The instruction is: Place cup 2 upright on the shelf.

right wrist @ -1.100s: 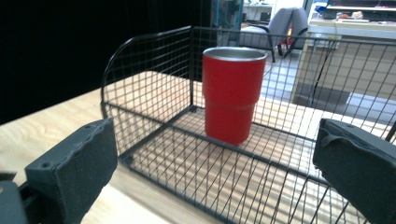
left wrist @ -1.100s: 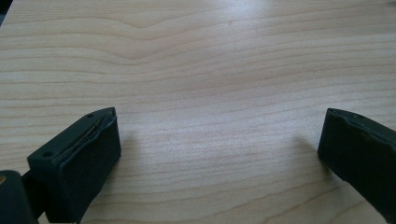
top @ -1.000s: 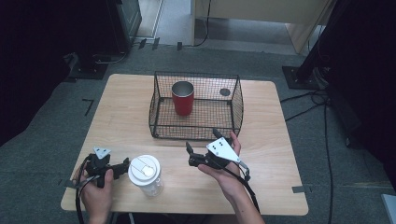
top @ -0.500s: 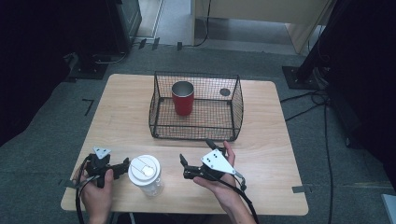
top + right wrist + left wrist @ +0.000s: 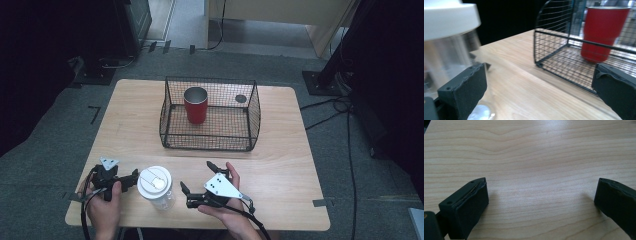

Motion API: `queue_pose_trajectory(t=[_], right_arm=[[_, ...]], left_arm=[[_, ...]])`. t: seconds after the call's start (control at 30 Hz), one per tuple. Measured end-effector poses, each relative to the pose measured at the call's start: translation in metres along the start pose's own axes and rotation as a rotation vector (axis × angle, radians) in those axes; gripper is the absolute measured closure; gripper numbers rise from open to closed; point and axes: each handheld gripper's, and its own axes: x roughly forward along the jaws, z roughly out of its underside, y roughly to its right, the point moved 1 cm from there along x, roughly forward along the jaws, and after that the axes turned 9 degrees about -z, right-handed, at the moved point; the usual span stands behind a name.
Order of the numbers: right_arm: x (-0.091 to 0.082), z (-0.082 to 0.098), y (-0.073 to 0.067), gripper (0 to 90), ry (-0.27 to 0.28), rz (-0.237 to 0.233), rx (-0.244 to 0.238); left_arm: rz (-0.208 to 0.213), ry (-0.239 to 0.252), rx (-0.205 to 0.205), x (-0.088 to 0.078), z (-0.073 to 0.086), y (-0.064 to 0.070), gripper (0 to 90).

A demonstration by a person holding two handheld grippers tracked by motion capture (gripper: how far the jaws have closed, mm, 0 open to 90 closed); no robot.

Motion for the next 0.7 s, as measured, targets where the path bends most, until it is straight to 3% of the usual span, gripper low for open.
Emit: queue_pose_trajectory(t=[0.27, 0.7], right_arm=[[0.001, 0.004, -0.017, 0.0, -0.011, -0.079, 0.0], [0.006, 0.004, -0.039, 0.0, -0.014, -0.156, 0.0]], left_arm=[[0.0, 0.0, 0.0, 0.0, 0.0, 0.0, 0.0], [0.001, 0.0, 0.001, 0.0, 0.0, 0.0, 0.0]])
